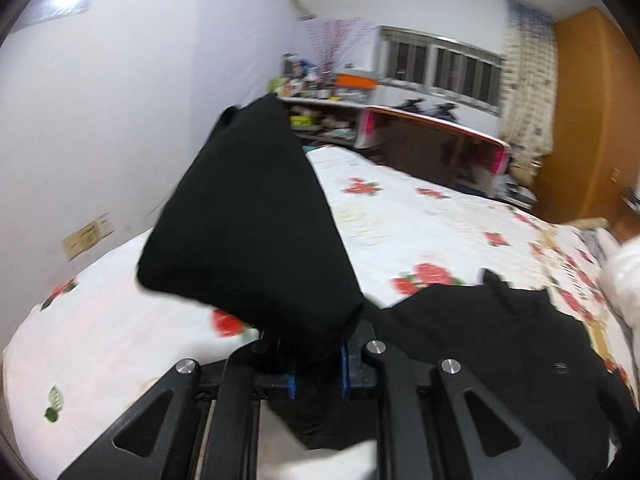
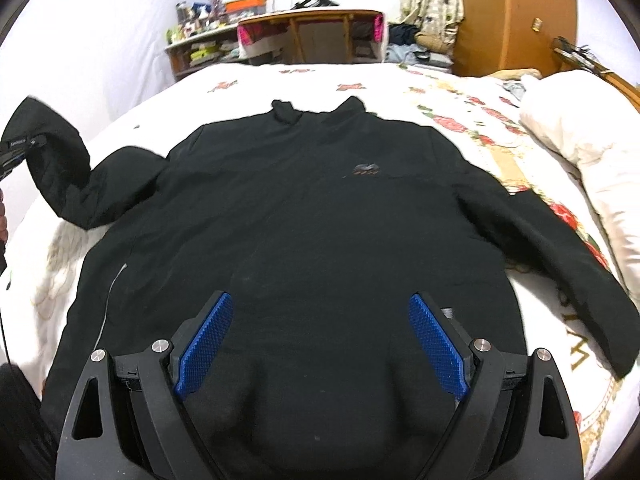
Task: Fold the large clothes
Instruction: 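Carry the sleeve across the coat body with the left tool and release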
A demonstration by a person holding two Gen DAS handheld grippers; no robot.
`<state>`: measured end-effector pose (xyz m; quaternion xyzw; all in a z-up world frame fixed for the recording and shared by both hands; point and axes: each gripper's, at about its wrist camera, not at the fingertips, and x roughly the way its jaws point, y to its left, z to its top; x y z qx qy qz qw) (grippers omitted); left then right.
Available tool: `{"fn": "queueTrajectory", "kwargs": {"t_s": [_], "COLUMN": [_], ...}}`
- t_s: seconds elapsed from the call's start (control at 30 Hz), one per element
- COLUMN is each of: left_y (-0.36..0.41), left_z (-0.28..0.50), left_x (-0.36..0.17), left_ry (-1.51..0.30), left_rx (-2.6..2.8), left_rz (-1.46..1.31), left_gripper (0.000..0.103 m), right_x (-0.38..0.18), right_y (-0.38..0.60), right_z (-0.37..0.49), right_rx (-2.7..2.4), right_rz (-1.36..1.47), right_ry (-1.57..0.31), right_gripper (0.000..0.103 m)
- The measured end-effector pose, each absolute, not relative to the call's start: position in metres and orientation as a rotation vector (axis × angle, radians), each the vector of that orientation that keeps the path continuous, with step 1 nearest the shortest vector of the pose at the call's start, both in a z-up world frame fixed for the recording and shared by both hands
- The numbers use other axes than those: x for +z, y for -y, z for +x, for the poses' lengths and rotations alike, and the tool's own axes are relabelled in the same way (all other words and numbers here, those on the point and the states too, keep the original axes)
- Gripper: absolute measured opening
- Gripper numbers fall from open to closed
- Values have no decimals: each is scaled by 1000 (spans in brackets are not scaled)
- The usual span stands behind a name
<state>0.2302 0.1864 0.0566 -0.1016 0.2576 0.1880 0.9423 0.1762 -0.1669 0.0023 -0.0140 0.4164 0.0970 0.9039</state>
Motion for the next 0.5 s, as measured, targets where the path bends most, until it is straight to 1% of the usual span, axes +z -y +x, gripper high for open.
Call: {"fn": "queueTrajectory", "kwargs": {"t_s": [0.3,0.5], "left_y": [-76,-7], "left_z": [271,281], "left_x": [70,54], "left_ry": [-547,-582], "left_rx": [142,-4], "left_rz": [-133,-95], "left_gripper": [15,14], "right_x": [8,4], "right_y": [212,238], "right_z": [169,173], "right_rx": [124,79], "right_rz": [16,36], "right_ry": [-841,-838], "right_gripper": [90,90]}}
